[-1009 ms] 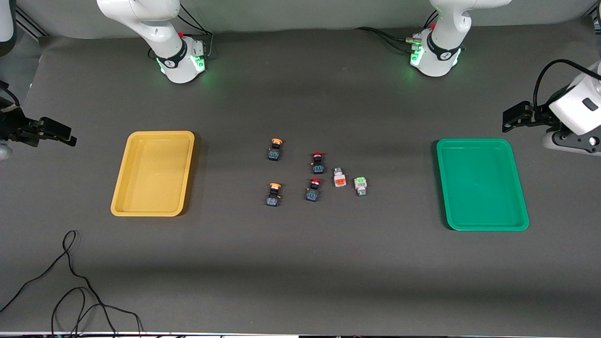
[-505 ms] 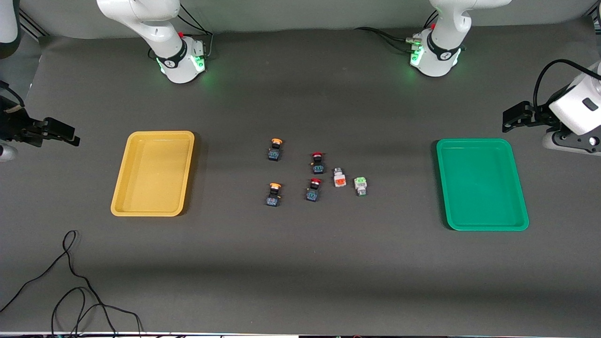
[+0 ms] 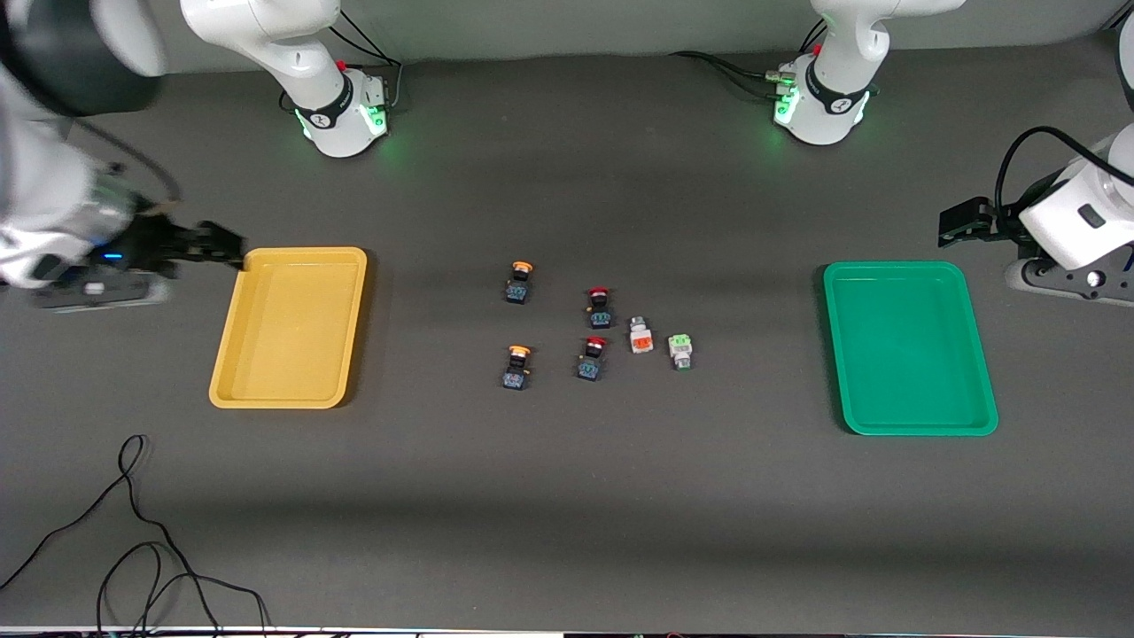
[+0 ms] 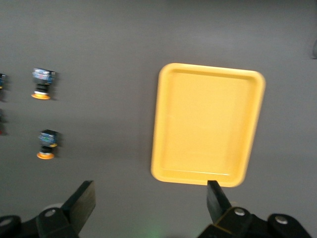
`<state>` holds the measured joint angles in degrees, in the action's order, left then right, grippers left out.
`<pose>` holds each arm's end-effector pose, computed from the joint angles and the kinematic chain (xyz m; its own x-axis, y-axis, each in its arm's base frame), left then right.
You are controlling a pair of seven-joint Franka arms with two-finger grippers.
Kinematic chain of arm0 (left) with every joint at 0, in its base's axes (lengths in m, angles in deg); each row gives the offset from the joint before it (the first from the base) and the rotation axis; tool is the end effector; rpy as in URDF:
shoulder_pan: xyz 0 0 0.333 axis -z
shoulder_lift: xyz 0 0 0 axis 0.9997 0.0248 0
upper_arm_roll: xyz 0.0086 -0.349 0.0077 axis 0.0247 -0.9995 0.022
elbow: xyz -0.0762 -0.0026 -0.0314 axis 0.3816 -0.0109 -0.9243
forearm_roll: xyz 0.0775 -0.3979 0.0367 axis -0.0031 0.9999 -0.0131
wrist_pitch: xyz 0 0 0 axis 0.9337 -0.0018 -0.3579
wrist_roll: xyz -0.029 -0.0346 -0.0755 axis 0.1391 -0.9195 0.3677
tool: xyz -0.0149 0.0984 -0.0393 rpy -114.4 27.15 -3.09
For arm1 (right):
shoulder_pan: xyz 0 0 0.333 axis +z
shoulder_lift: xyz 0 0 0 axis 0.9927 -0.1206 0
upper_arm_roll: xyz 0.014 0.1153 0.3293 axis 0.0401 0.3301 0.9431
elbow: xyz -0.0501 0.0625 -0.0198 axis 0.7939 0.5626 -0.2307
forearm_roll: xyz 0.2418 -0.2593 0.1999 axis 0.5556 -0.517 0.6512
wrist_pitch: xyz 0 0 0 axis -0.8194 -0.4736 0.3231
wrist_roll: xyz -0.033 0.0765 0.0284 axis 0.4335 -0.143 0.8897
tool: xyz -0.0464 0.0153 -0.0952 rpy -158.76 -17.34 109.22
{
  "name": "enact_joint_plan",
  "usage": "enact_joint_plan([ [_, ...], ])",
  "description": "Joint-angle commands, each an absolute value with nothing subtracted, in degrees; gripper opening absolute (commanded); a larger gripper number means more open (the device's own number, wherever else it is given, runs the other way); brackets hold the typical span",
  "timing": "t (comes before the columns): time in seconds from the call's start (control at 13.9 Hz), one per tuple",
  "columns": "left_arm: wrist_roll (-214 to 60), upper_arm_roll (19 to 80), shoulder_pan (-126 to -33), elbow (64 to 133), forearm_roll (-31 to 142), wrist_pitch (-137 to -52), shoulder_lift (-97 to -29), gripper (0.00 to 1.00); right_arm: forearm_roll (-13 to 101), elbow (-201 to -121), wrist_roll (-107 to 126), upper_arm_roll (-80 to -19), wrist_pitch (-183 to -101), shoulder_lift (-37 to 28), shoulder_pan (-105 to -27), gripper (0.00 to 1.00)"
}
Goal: Place green and yellow buttons in trays
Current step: 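Reach the right gripper to a blue switch while the left gripper reaches the green-top switch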
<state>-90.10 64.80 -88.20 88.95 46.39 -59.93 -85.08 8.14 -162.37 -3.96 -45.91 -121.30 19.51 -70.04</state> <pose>0.5716 -0.0304 0.6086 0.9643 -0.1729 -0.2003 -0.1718 -0.9849 0.0233 0.5558 0.1097 0.5793 0.9944 0.0488 -0.0936 0.0492 -0.9988 0.0022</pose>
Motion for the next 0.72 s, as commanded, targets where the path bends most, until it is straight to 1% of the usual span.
enact_joint_plan([
  [0.0,-91.5,65.2,-88.4,88.5,47.3,-58.4,-84.5,1.00,9.4,-168.5,-16.9,-46.4,-129.0,19.9,-60.6,1.00],
  [0.22,-89.6,64.7,-87.0,90.6,47.9,-61.4,-82.1,0.99,9.4,-172.0,-31.4,-46.5,-137.7,16.9,-50.4,1.00],
  [0.36,-83.2,64.5,-82.6,90.8,47.3,-65.1,-79.7,0.99,8.9,-172.4,-39.8,-46.6,-139.5,15.0,-44.7,1.00],
  [0.5,-77.9,64.5,-78.3,90.8,47.1,-67.2,-76.6,1.00,8.8,-172.7,-46.1,-46.5,-140.2,14.3,-41.0,1.00],
  [0.65,-73.5,64.5,-75.2,90.8,47.2,-70.2,-73.1,1.00,8.6,-175.3,-51.5,-46.6,-143.5,13.7,-37.5,1.00],
])
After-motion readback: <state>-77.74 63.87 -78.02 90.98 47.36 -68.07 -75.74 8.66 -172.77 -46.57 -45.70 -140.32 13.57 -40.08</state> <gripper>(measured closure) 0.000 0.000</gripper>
